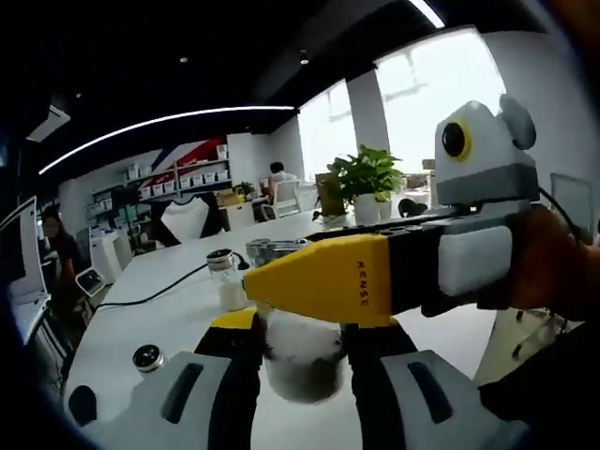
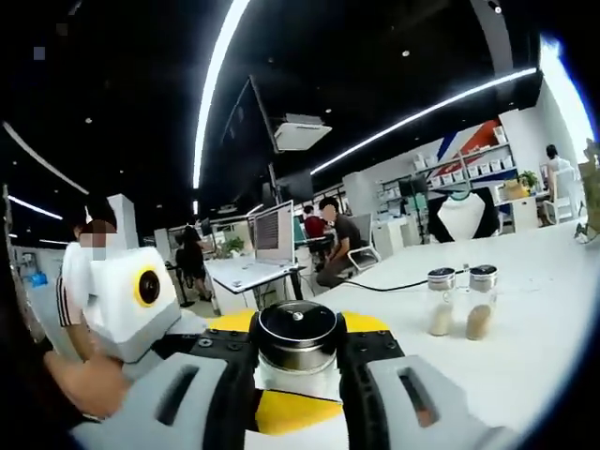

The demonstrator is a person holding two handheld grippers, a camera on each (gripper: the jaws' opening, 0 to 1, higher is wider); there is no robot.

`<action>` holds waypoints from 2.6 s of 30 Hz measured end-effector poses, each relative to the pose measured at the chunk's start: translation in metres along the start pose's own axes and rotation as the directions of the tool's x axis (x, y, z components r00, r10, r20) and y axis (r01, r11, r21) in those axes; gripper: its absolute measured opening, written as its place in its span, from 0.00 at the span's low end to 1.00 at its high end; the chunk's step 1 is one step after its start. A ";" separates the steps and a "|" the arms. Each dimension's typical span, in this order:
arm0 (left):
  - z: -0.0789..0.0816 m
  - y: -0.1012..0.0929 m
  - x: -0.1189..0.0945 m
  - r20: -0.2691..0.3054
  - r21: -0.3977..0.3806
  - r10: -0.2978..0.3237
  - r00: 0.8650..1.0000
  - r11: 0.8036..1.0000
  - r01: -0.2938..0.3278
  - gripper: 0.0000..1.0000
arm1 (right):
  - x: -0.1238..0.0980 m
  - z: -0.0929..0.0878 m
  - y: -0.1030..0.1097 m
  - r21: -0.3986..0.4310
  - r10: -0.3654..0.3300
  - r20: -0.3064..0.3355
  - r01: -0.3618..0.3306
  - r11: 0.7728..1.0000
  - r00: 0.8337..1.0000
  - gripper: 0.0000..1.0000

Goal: Rotate the seasoning bottle until the label or dispensing opening points toward the visible target arrow and the bottle remains upright within the marked orientation range

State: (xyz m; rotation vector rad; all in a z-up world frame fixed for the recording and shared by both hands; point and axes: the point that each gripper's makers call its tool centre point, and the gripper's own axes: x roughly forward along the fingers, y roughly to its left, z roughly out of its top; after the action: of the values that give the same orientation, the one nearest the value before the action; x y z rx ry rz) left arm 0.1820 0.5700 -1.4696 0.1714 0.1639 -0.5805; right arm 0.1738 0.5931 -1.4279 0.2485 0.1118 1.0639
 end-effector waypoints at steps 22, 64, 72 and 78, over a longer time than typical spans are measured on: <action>0.028 -0.022 -0.009 0.115 -0.133 -0.273 0.955 0.948 0.287 0.37 | -0.019 0.021 0.029 -0.137 0.264 -0.036 -0.266 0.954 0.964 0.29; 0.027 -0.013 -0.007 0.007 -0.008 -0.093 0.996 0.996 0.093 0.35 | -0.024 0.025 0.010 -0.186 0.256 -0.030 -0.257 0.948 0.966 0.29; 0.019 0.001 -0.006 -0.045 0.079 0.056 0.997 0.995 -0.052 0.36 | -0.007 0.018 0.008 -0.127 0.090 -0.010 -0.091 0.988 0.996 0.29; 0.015 0.001 -0.010 -0.052 0.083 0.028 0.998 0.996 -0.024 0.35 | -0.009 0.014 0.007 -0.117 0.131 -0.043 -0.135 0.984 0.990 0.29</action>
State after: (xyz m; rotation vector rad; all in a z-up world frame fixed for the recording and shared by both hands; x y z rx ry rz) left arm 0.1758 0.5727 -1.4534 0.2686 0.1889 -0.5571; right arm 0.1665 0.5862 -1.4124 0.1301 0.0637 1.2041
